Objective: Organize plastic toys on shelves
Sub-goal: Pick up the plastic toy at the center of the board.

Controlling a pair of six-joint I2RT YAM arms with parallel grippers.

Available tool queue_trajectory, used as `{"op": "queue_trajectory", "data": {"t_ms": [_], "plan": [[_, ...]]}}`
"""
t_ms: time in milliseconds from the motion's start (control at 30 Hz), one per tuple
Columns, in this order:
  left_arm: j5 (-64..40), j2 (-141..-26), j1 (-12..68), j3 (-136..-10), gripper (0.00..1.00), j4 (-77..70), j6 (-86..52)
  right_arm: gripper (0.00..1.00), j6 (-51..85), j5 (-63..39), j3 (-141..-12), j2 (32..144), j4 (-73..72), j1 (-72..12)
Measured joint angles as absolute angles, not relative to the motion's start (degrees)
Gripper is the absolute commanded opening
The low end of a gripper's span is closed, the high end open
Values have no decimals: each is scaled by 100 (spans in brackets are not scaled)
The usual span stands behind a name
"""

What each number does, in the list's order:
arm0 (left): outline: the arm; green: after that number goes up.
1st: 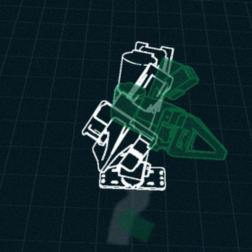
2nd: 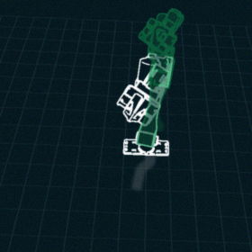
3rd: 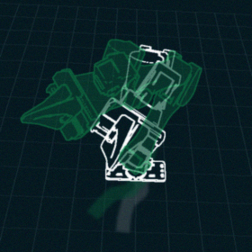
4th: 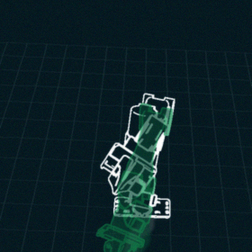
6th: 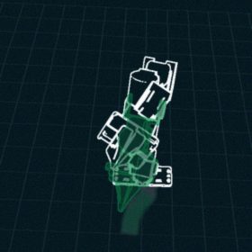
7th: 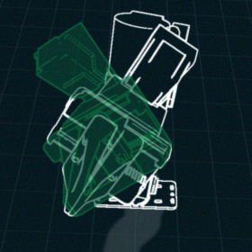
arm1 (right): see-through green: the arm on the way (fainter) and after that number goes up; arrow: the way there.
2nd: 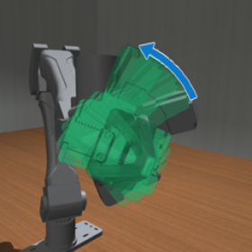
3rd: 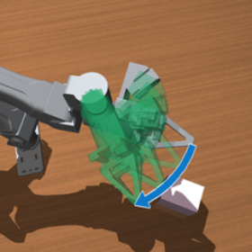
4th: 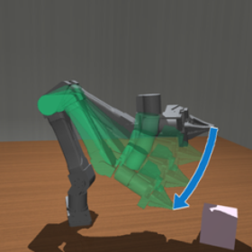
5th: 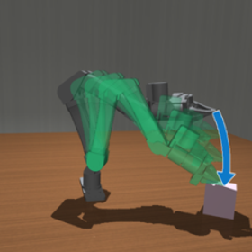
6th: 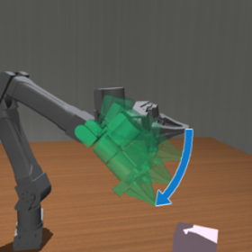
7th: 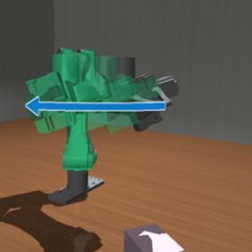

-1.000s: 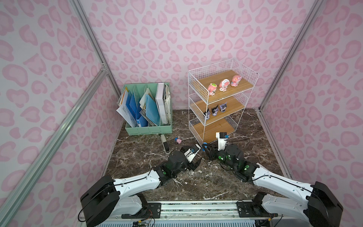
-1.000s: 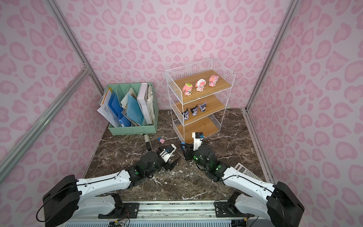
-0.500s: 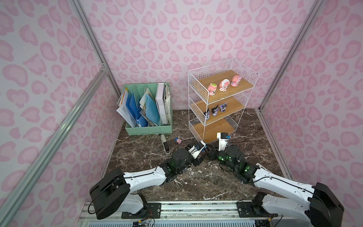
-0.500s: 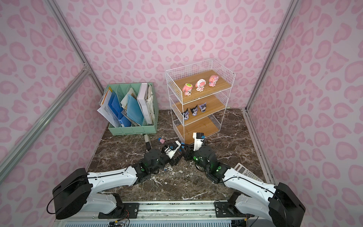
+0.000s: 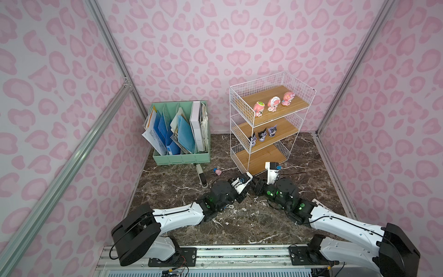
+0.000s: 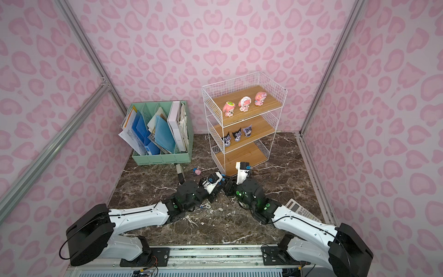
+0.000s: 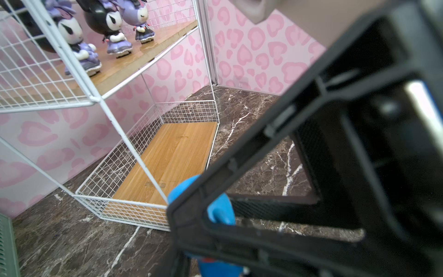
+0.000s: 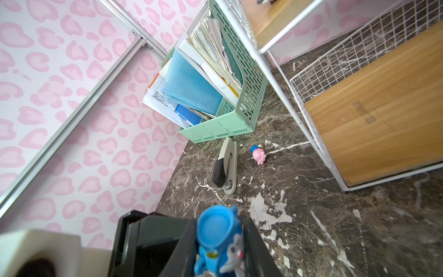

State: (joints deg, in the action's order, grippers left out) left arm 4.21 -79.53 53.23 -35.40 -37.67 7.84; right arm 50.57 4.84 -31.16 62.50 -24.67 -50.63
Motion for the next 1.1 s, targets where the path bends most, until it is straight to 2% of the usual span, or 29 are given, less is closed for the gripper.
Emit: {"op": "queue_trajectory", "data": {"t_ms": [133, 233, 333, 367, 467, 633, 767, 933, 1100], "plan": [[480, -7940, 5310, -3586, 17, -3645, 781, 17, 5054, 462, -3087, 6235, -2495, -5076], [473, -7933, 5310, -3586, 17, -3614, 781, 21, 5068, 449, -3076, 6230, -2497, -5076], [425, -7922, 5308, -3592, 17, -3592, 784, 31, 5050, 440, -3079, 6191, -2436, -5070], [373, -7920, 5288, -3601, 17, -3586, 784, 38, 5013, 432, -3111, 6156, -2359, -5057], [-25, -7856, 5109, -3627, 16, -3535, 779, 51, 4644, 381, -3245, 5981, -2091, -4934], [-958, -7749, 4567, -3645, 16, -3262, 567, 63, 3332, -296, -3369, 5393, -1750, -4281], [-1723, -7717, 4401, -3717, 16, -3118, 440, 67, 2320, -1269, -3487, 5157, -1441, -3697], [-2134, -7688, 4344, -3758, 16, -3024, 329, 68, 1673, -2182, -3728, 5408, -1063, -3562], [-2305, -7688, 4346, -3782, 16, -2998, 301, 63, 1634, -2641, -3747, 5741, -1002, -3614]]}}
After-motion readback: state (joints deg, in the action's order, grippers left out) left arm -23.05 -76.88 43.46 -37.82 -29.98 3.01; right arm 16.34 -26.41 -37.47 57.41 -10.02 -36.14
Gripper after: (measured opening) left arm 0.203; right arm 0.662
